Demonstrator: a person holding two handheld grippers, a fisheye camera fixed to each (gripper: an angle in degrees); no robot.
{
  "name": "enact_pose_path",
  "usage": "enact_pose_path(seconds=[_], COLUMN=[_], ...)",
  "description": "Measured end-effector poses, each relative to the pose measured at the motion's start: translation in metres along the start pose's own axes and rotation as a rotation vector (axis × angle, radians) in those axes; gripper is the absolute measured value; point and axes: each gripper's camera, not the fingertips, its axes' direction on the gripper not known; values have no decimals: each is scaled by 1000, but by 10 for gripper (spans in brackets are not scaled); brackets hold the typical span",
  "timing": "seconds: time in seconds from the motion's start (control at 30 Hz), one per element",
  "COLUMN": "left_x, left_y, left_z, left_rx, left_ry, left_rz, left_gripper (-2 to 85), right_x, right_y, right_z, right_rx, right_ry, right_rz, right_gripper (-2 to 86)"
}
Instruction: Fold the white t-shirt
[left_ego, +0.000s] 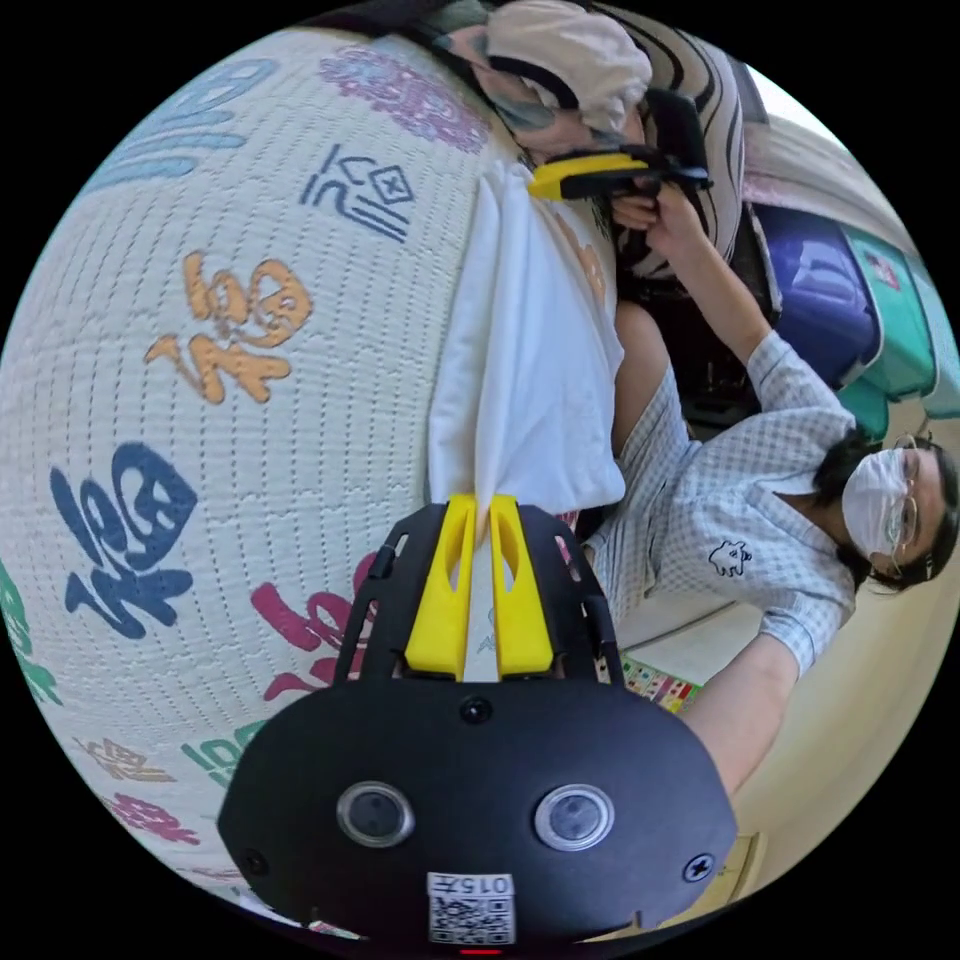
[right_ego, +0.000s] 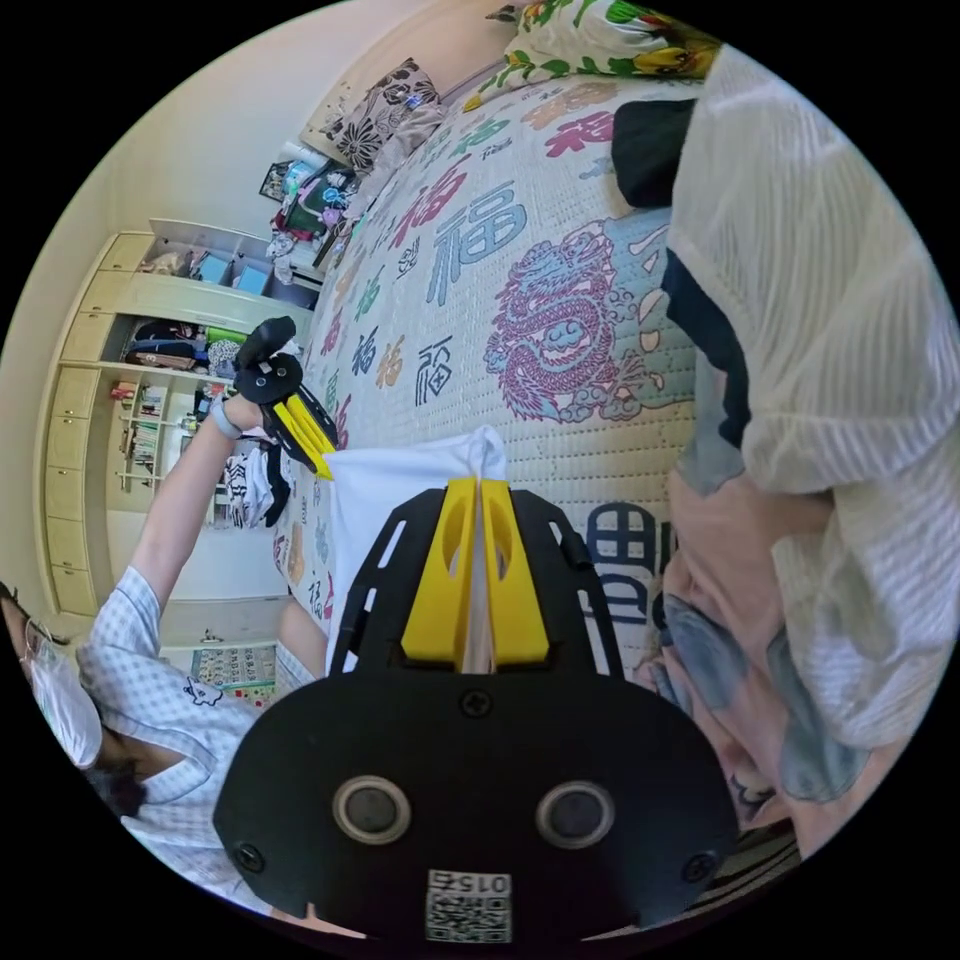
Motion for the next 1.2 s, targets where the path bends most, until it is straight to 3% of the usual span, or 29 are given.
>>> enact_pose_path(seconds=[0.13,0.23,0.37,0.57,0.73,0.9,1.03,1.2], left_x=[-11,-11,17,113,151,152,147,169], left_y=[34,69,133,205,224,240,235,241], left_z=[-7,-13,-18,76,200,274,284,272], left_rx=[147,218,442,700,751,992,964,756], left_ry=[39,-47,-110,-281,-171,76,87,-84], left_rz=[-29,-77,-80,-140,-338,-460,-491,-541], left_gripper=[2,-1,-3,41,72,82,32,14], right_x=[9,12,2,-22,-56,-59,-55,-50], right_y=[11,23,43,112,179,205,211,229], right_z=[-2,-9,-23,-43,-8,27,28,16], right_rx=[49,79,130,132,-80,-226,-215,-233], right_ry=[-80,-93,-25,3,95,109,117,239], right_rz=[2,10,-17,-68,-121,-104,-76,-105], right_gripper=[-9,-8,-5,10,61,30,-6,-5])
